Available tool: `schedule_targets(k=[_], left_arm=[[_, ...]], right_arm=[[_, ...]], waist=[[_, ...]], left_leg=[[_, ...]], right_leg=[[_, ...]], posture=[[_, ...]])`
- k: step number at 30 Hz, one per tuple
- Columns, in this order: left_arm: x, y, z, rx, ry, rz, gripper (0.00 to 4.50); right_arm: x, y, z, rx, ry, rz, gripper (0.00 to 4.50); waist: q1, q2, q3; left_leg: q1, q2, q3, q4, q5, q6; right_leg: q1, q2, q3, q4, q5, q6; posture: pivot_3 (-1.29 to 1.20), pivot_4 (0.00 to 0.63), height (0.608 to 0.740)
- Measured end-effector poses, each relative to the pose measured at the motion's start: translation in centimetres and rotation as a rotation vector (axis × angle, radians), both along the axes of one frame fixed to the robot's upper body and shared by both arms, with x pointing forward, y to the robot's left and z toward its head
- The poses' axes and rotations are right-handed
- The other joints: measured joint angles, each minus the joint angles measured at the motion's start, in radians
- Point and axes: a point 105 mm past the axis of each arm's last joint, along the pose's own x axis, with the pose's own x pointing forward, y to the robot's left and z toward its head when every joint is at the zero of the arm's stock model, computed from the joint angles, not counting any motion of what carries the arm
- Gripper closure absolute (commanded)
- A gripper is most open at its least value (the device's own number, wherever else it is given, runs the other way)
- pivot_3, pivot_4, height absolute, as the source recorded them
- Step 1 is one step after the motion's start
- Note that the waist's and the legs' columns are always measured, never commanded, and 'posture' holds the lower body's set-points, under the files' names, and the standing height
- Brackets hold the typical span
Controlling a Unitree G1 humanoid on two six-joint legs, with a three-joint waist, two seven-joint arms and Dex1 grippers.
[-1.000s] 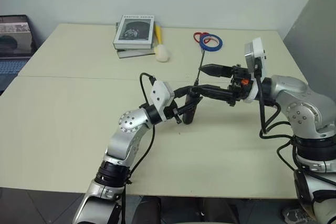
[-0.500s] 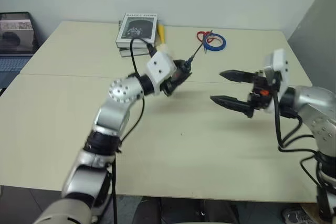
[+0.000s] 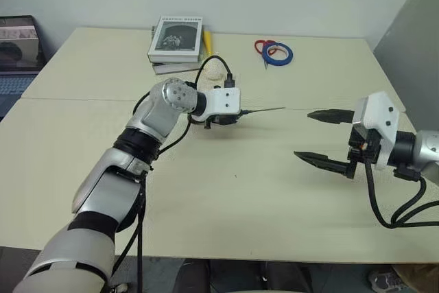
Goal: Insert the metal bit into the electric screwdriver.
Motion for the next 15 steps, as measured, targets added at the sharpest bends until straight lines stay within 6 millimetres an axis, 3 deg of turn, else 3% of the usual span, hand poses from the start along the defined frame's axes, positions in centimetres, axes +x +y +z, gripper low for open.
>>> schedule_targets(k=[10, 12, 15], left_arm=[[0.1, -2.3, -3.5, 0.196, 0.082, -0.064, 2.86], [0.1, -2.6, -3.7, 0.215, 0.086, -0.070, 2.15], [0.1, -3.1, -3.7, 0.215, 0.090, -0.080, 1.53]], right_arm=[[0.3, -1.1, -1.9, -0.129, 0.036, -0.071, 0.00], [0.1, -1.4, -2.6, -0.143, 0.064, -0.073, 0.00], [0.0, -1.4, -3.0, -0.158, 0.085, -0.065, 0.00]], waist=[[0.000, 0.000, 0.000], [0.001, 0.000, 0.000], [0.001, 0.000, 0.000]], left_leg=[[-0.001, 0.000, 0.000, 0.000, 0.000, 0.000], [-0.001, 0.000, 0.000, 0.000, 0.000, 0.000], [-0.001, 0.000, 0.000, 0.001, 0.000, 0.000]], right_leg=[[0.000, 0.000, 0.000, 0.000, 0.000, 0.000], [0.000, 0.000, 0.000, 0.000, 0.000, 0.000], [0.000, 0.000, 0.000, 0.000, 0.000, 0.000]], posture=[[0.00, 0.150, 0.740], [0.00, 0.150, 0.740], [0.00, 0.150, 0.740]])
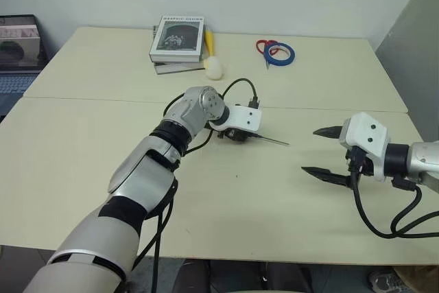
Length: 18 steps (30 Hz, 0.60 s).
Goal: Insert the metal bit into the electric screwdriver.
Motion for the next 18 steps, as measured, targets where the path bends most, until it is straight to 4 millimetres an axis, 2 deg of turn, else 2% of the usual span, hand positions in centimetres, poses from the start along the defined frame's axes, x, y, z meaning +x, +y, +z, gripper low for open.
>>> schedule_targets(k=[1, 3, 7, 10, 13, 14, 15, 16, 18], left_arm=[[-0.1, -0.1, 0.0, 0.000, 0.001, -0.006, 1.23], [-0.1, -0.1, 0.0, -0.001, 0.008, -0.009, 0.96], [-0.2, 0.2, 0.2, -0.003, 0.026, -0.010, 0.07], [-0.3, 0.7, 1.1, -0.035, 0.042, 0.001, 0.03], [0.4, 2.2, 4.0, -0.141, -0.005, 0.058, 0.03], [0.8, 3.9, 6.4, -0.236, -0.027, 0.124, 0.03], [0.8, 4.3, 7.1, -0.267, -0.032, 0.140, 0.03], [0.8, 6.1, 9.3, -0.353, -0.059, 0.198, 0.03], [0.3, 8.2, 10.4, -0.412, -0.076, 0.250, 0.03]], right_arm=[[0.0, -0.1, 0.0, -0.005, 0.000, -0.002, 0.00], [0.2, -0.4, -0.1, -0.016, 0.003, -0.012, 0.00], [0.4, -0.9, -0.2, -0.025, 0.007, -0.027, 0.00], [0.5, -1.0, -0.2, -0.023, 0.008, -0.027, 0.00], [0.9, -0.9, -0.1, -0.001, -0.008, -0.023, 0.00], [1.2, -1.0, 0.0, 0.011, -0.025, -0.026, 0.00], [1.3, -1.1, 0.1, 0.012, -0.031, -0.027, 0.00], [1.5, -1.3, 0.2, 0.005, -0.052, -0.033, 0.00], [1.7, -1.4, 0.3, 0.002, -0.074, -0.028, 0.00]], waist=[[0.000, 0.000, 0.000], [0.000, 0.000, 0.000], [0.000, 0.000, 0.000], [-0.002, 0.000, 0.000], [-0.006, 0.000, 0.000], [-0.009, 0.000, 0.000], [-0.010, 0.000, 0.000], [-0.009, 0.000, 0.000], [-0.011, 0.000, 0.000]], left_leg=[[0.000, 0.000, 0.000, 0.000, 0.000, 0.000], [0.000, 0.000, 0.000, 0.000, 0.000, 0.000], [0.001, 0.000, 0.000, 0.001, 0.000, 0.000], [0.001, 0.000, 0.000, 0.001, 0.000, 0.000], [0.001, 0.000, 0.000, 0.001, 0.000, 0.000], [0.001, 0.001, 0.000, 0.000, 0.000, 0.000], [0.001, 0.001, 0.000, 0.000, 0.000, 0.000], [0.001, 0.001, 0.000, 0.001, 0.000, 0.000], [0.002, 0.001, 0.000, 0.000, 0.000, 0.000]], right_leg=[[0.000, 0.000, 0.000, 0.000, 0.000, 0.000], [0.000, 0.000, 0.000, 0.001, 0.000, 0.000], [0.000, 0.000, 0.000, 0.001, 0.000, 0.000], [0.000, 0.000, 0.000, 0.002, 0.000, 0.000], [0.000, 0.000, 0.000, 0.002, 0.000, 0.000], [-0.001, 0.000, 0.000, 0.003, 0.000, 0.000], [-0.001, 0.000, 0.000, 0.003, 0.000, 0.000], [-0.001, 0.000, 0.000, 0.003, 0.000, 0.000], [0.000, 0.000, 0.000, 0.003, 0.000, 0.000]], posture=[[0.00, 0.150, 0.740], [0.00, 0.150, 0.740], [0.00, 0.150, 0.740], [0.00, 0.150, 0.740], [0.00, 0.150, 0.740], [0.00, 0.150, 0.740], [0.00, 0.150, 0.740], [0.00, 0.150, 0.740], [0.00, 0.150, 0.740]])
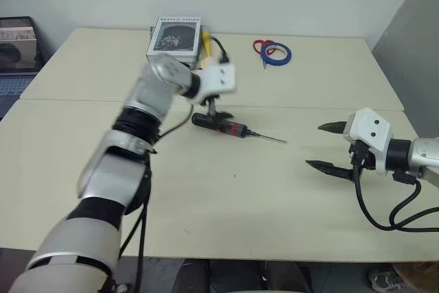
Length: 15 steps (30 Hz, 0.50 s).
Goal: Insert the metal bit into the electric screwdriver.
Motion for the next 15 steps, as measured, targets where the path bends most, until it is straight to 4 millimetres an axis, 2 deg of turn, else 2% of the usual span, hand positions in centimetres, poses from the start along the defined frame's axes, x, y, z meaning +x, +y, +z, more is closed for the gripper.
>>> schedule_targets(k=[1, 3, 6, 11, 15], left_arm=[[-0.7, 2.0, -0.2, -0.019, 0.009, 0.040, 0.03], [-2.2, 5.8, -1.8, -0.052, 0.059, 0.137, 0.03], [-4.9, 9.2, -4.7, -0.070, 0.161, 0.239, 0.03], [-8.4, 12.1, -5.7, -0.112, 0.222, 0.330, 0.03], [-9.9, 12.0, -5.8, -0.181, 0.274, 0.328, 0.03]], right_arm=[[0.1, 0.0, 0.1, 0.005, -0.015, 0.008, 0.00], [0.2, -0.1, 0.1, 0.037, -0.025, 0.016, 0.00], [0.1, -0.4, 0.3, 0.071, -0.028, 0.034, 0.00], [-1.1, -1.3, 0.2, 0.105, 0.005, 0.080, 0.00], [-1.6, -1.8, 1.1, 0.123, -0.006, 0.104, 0.00]], waist=[[-0.004, 0.000, 0.000], [-0.010, 0.000, 0.000], [-0.009, -0.001, 0.000], [0.014, -0.002, 0.001], [0.011, -0.003, 0.000]], left_leg=[[0.001, 0.000, 0.000, -0.001, 0.000, 0.000], [0.003, 0.001, 0.000, -0.001, 0.000, 0.000], [0.002, 0.001, 0.000, 0.000, 0.000, 0.000], [0.005, 0.001, 0.000, 0.002, 0.000, 0.000], [0.010, 0.001, 0.000, 0.003, 0.000, 0.000]], right_leg=[[0.000, 0.000, 0.000, 0.000, 0.000, 0.000], [0.001, 0.000, 0.000, 0.002, 0.003, -0.005], [0.001, 0.000, -0.001, 0.004, 0.003, -0.005], [0.006, 0.000, -0.002, 0.004, -0.001, -0.001], [0.009, 0.000, -0.001, 0.005, -0.001, -0.001]], posture=[[0.00, 0.150, 0.740], [0.00, 0.150, 0.740], [0.00, 0.150, 0.740], [0.00, 0.150, 0.740], [0.00, 0.150, 0.740]])
